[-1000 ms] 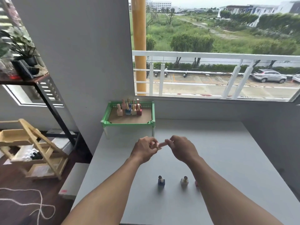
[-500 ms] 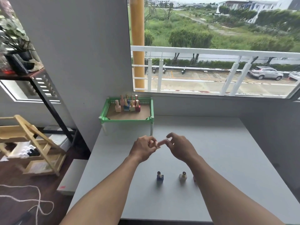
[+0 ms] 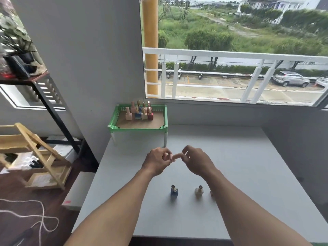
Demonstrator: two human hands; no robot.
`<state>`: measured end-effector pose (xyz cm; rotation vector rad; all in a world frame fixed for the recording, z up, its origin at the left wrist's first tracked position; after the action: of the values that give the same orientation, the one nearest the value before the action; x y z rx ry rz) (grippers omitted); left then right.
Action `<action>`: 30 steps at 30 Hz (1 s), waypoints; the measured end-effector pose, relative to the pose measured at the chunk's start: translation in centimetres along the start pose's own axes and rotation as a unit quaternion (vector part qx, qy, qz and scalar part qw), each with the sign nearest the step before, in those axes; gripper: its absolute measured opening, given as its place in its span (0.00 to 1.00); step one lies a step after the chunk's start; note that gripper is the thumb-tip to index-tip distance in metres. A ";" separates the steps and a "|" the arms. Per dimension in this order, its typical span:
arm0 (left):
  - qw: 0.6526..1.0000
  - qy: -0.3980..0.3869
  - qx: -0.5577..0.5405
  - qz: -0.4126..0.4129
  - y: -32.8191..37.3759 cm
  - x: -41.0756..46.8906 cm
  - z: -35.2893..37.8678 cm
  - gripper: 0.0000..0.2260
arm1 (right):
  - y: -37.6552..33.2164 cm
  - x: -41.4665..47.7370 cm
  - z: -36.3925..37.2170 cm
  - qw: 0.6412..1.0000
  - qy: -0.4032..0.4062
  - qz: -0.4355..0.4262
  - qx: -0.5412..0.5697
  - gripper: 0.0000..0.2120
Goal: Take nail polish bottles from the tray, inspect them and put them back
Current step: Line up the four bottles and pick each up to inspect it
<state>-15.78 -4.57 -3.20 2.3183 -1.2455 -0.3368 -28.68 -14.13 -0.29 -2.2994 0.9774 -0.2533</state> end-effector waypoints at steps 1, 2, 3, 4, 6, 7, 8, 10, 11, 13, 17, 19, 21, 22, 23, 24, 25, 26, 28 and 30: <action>1.000 -0.001 0.001 0.001 0.1 0.0 0.0 0.06 | 0.0 0.0 -0.1 1.000 0.005 0.006 -0.017 0.14; 1.000 0.000 0.002 0.002 0.1 -0.1 0.0 0.06 | 0.0 0.0 -0.1 0.999 0.009 0.009 -0.030 0.16; 1.000 0.002 0.002 0.002 0.1 -0.2 0.0 0.07 | 0.0 0.0 -0.1 0.999 0.011 0.010 -0.031 0.17; 1.000 0.004 0.000 0.001 0.0 -0.2 0.0 0.07 | -0.1 -0.2 -0.1 1.000 0.012 0.007 -0.020 0.17; 1.000 0.006 -0.001 -0.002 -0.1 -0.3 0.0 0.07 | -0.3 -0.5 -0.2 1.000 0.011 -0.007 0.005 0.16; 1.000 0.006 0.001 -0.001 -0.2 -0.3 -0.1 0.06 | -0.4 -0.5 -0.2 1.000 0.007 -0.015 0.007 0.15; 1.000 0.006 0.003 -0.001 -0.2 -0.3 0.0 0.05 | -0.4 -0.6 -0.1 1.000 0.004 -0.019 0.003 0.13; 1.000 0.003 0.002 0.001 -0.2 -0.4 0.0 0.05 | -0.3 -0.5 -0.1 1.000 0.008 -0.013 -0.021 0.14; 1.000 0.002 0.003 0.002 -0.2 -0.4 0.0 0.05 | -0.3 -0.4 -0.1 0.999 0.013 -0.006 -0.039 0.16; 1.000 0.002 0.002 0.004 -0.2 -0.5 0.1 0.06 | -0.2 -0.4 0.0 0.999 0.015 0.003 -0.045 0.18; 1.000 0.000 0.002 -0.002 -0.6 -0.5 0.0 0.05 | -0.4 -0.8 0.6 1.000 -0.013 -0.011 0.010 0.15; 1.000 -0.004 -0.002 -0.005 -0.8 -0.5 0.1 0.05 | -0.4 -0.7 0.7 1.000 -0.011 -0.007 -0.004 0.15; 1.000 -0.005 -0.007 -0.008 -1.1 -0.6 0.1 0.05 | -0.5 -0.5 0.9 1.000 -0.006 0.003 -0.028 0.18; 1.000 -0.005 -0.008 -0.010 -1.3 -0.6 0.1 0.06 | -0.6 -0.4 1.0 1.000 -0.005 0.003 -0.029 0.18; 1.000 -0.005 -0.010 -0.013 -1.4 -0.6 0.1 0.06 | -0.7 -0.4 1.2 1.000 -0.005 0.002 -0.015 0.18; 1.000 -0.005 -0.011 -0.016 -1.6 -0.7 0.1 0.06 | -0.9 -0.5 1.3 1.000 -0.007 -0.001 0.002 0.17; 1.000 -0.005 -0.011 -0.018 -1.8 -0.7 0.1 0.06 | -1.1 -0.6 1.5 1.000 -0.011 -0.008 0.013 0.16; 1.000 -0.004 -0.011 -0.021 -2.0 -0.7 0.1 0.06 | -1.3 -0.6 1.7 1.000 -0.015 -0.017 0.012 0.15; 1.000 -0.005 -0.012 -0.025 -2.6 -0.8 0.1 0.06 | -1.5 -0.4 2.1 0.999 -0.017 -0.026 -0.007 0.13; 1.000 -0.008 -0.012 -0.026 -3.1 -0.9 0.3 0.05 | -1.5 -0.2 2.6 0.999 -0.019 -0.021 -0.023 0.14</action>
<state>-14.20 -2.47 -5.10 2.3358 -1.1831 -0.3861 -26.91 -11.98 -1.39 -2.3611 0.9249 -0.2056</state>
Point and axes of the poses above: each hand's wrist, its own x-axis towards the middle knuckle, its own z-axis out of the palm, y = z × x, the point moved 8 cm from there along x, towards the middle knuckle, and after that the axes turned 11 degrees about x, right-handed, at the moved point
